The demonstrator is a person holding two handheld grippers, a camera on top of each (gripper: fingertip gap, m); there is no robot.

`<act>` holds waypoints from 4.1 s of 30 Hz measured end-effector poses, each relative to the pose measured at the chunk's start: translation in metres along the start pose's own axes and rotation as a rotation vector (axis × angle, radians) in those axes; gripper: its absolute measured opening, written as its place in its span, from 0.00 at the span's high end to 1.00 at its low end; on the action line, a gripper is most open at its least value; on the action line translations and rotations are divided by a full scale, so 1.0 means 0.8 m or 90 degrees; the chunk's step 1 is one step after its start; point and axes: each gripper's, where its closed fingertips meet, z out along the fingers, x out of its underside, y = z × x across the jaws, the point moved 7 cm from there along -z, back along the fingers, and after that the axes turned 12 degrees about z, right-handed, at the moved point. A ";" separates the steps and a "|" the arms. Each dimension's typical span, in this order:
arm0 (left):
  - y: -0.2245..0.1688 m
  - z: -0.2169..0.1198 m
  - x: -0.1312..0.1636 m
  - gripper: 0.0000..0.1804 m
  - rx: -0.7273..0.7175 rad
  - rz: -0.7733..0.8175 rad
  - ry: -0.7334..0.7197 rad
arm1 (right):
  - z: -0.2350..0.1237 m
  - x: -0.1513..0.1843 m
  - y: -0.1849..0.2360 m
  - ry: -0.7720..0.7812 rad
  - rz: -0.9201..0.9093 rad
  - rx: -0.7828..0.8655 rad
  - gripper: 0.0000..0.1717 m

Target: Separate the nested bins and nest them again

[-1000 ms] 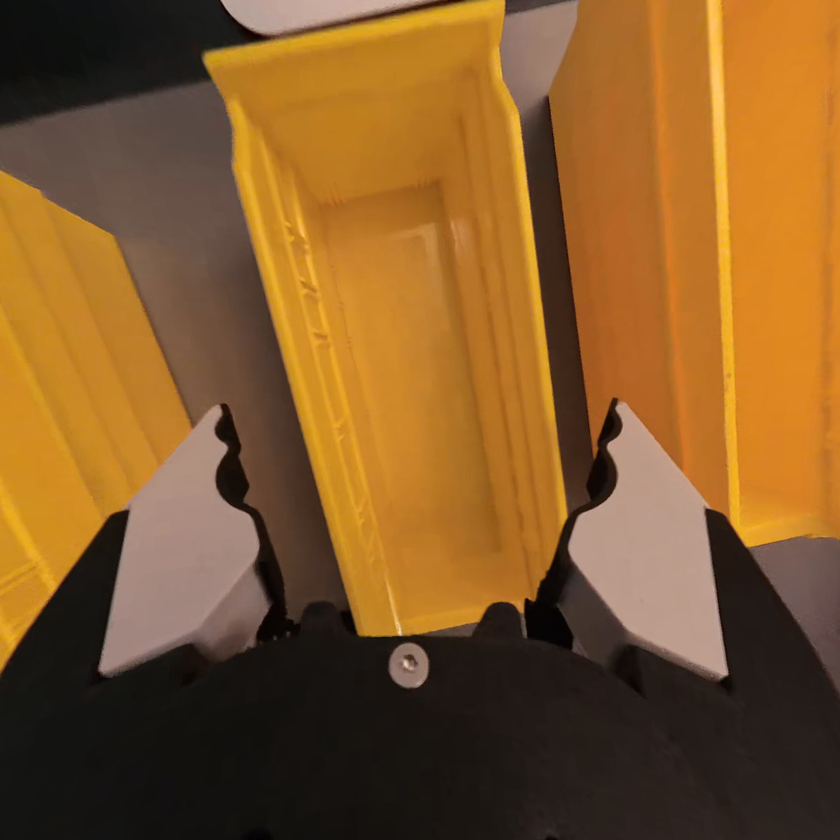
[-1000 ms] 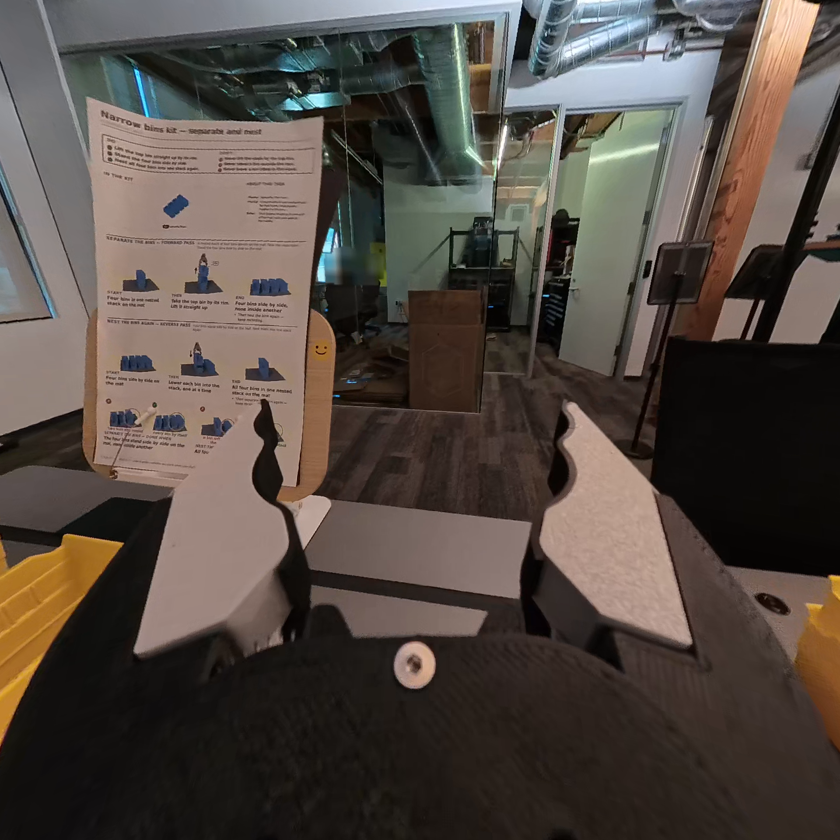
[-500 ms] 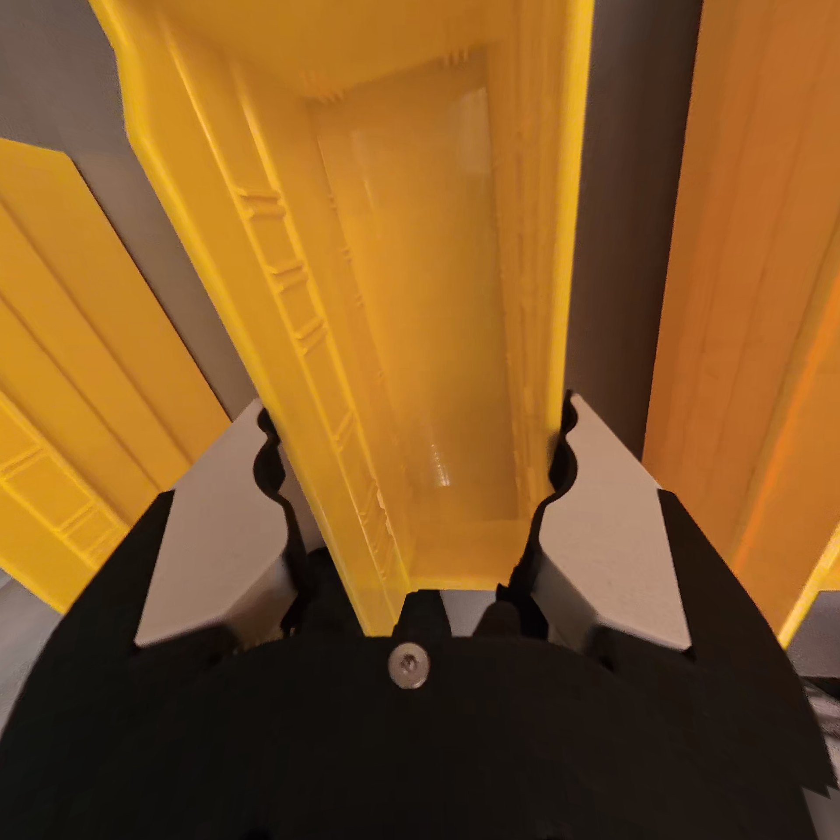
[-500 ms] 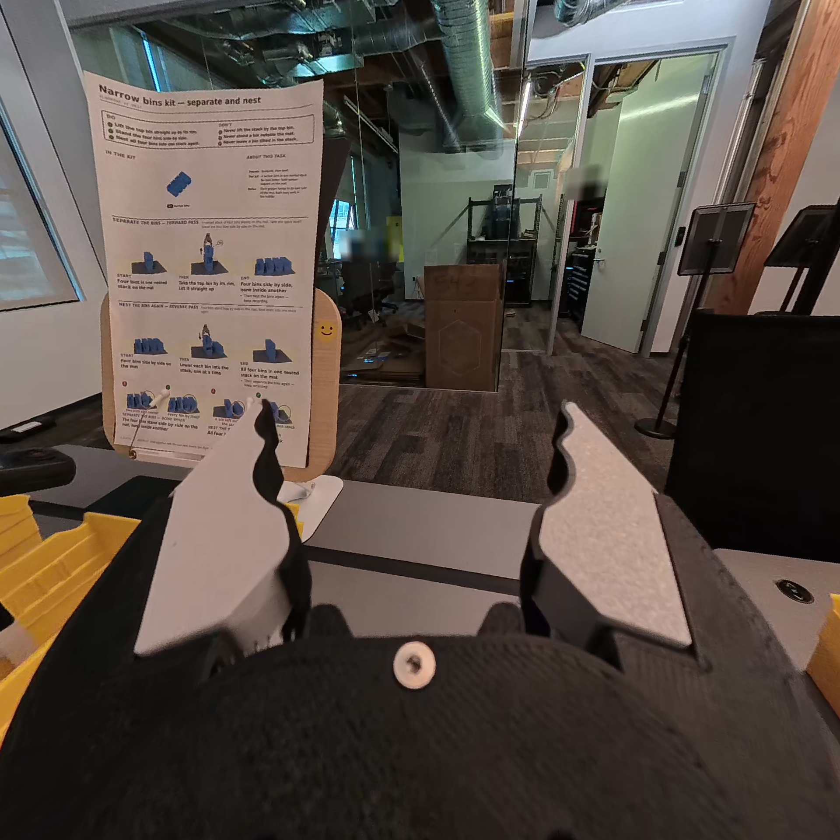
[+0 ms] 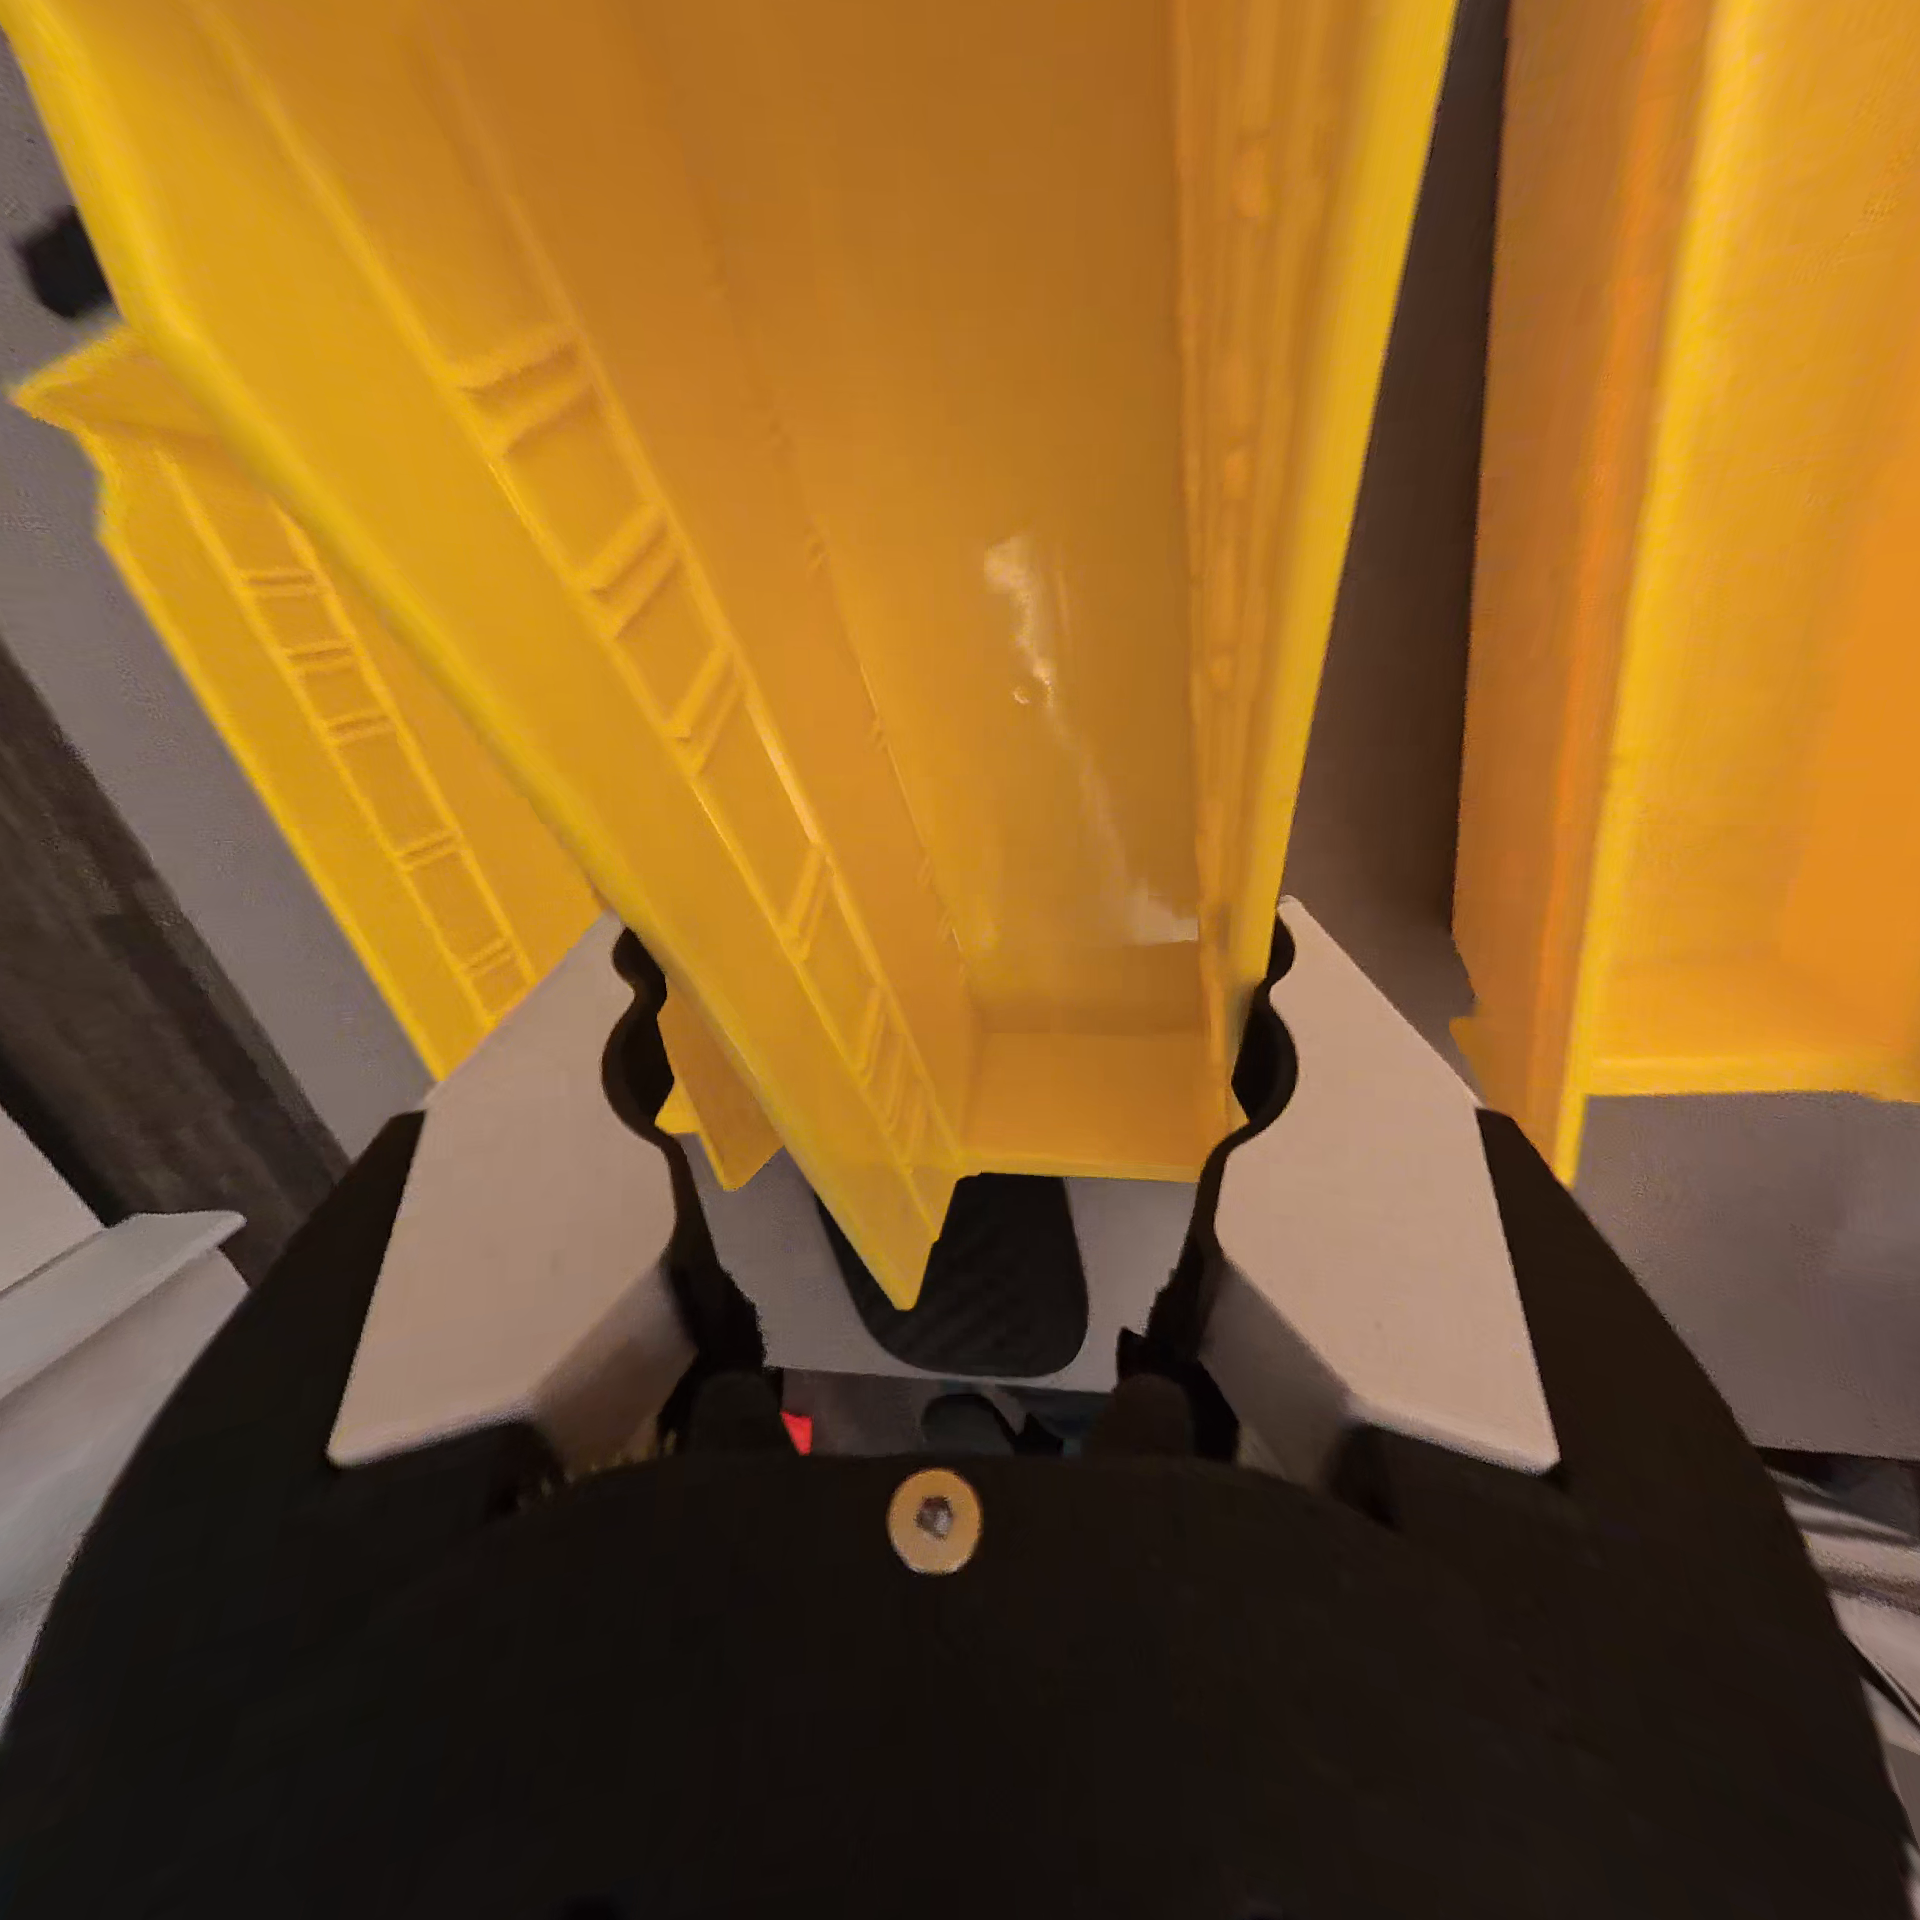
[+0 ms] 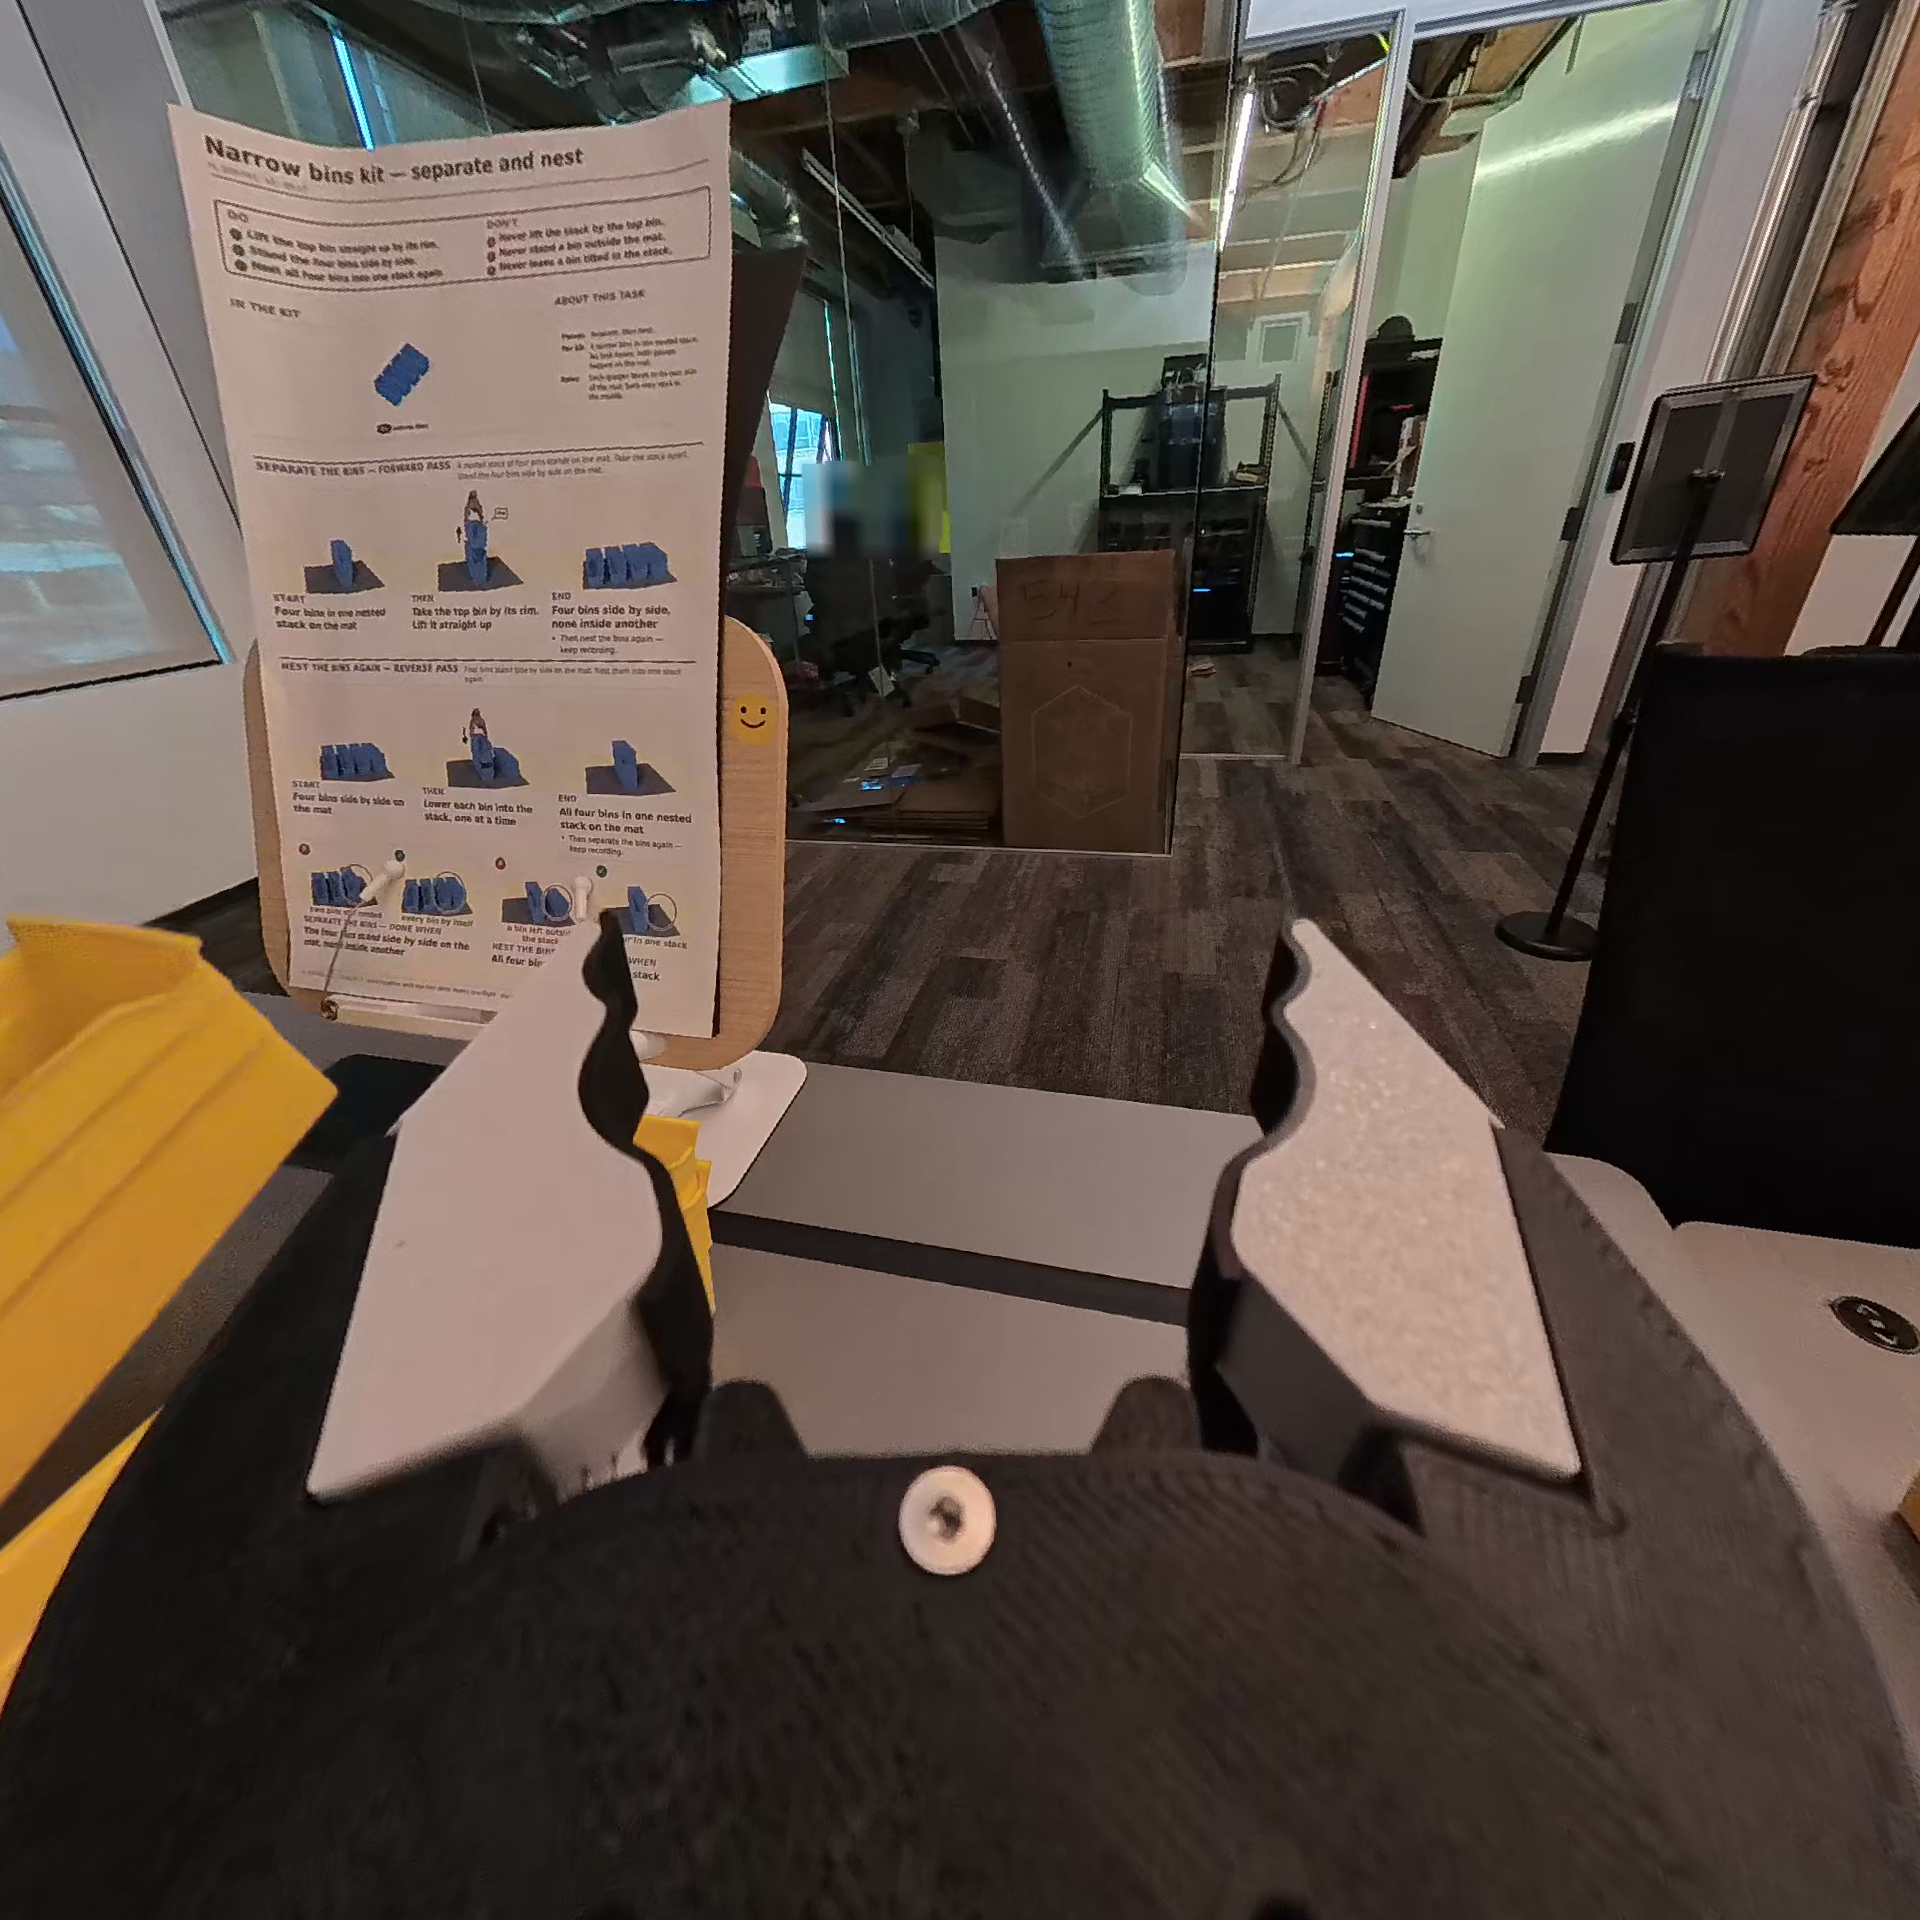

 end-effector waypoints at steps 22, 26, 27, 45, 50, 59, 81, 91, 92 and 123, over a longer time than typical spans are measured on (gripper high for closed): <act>-0.141 -0.055 -0.114 0.36 0.285 0.006 0.108 | 0.013 0.017 -0.003 0.051 0.004 -0.006 0.30; -0.126 -0.053 -0.123 0.36 0.259 -0.014 0.097 | 0.013 0.016 -0.001 0.050 0.002 -0.010 0.30; -0.123 -0.052 -0.124 0.36 0.239 -0.011 0.103 | 0.013 0.016 -0.001 0.050 0.002 -0.011 0.30; -0.156 0.008 -0.155 0.36 0.099 0.017 0.170 | 0.019 0.023 -0.003 0.068 0.000 -0.008 0.30; -0.159 0.023 -0.153 0.28 0.105 0.016 0.118 | 0.021 0.026 -0.001 0.075 -0.006 -0.008 0.30; -0.123 -0.038 -0.137 0.24 0.195 0.053 -0.056 | 0.029 0.037 -0.005 0.099 -0.016 0.000 0.30; 0.186 0.137 0.097 0.12 0.043 -0.145 -0.035 | 0.047 0.055 -0.033 0.134 -0.016 0.044 0.30; 0.188 0.173 0.086 0.20 0.059 -0.149 0.030 | 0.057 0.066 -0.026 0.162 -0.036 0.038 0.30; 0.188 0.175 0.087 0.21 0.063 -0.152 0.034 | 0.057 0.067 -0.026 0.164 -0.036 0.038 0.30; 0.178 0.151 0.118 0.36 0.078 -0.143 0.157 | 0.063 0.070 -0.028 0.184 -0.009 0.015 0.30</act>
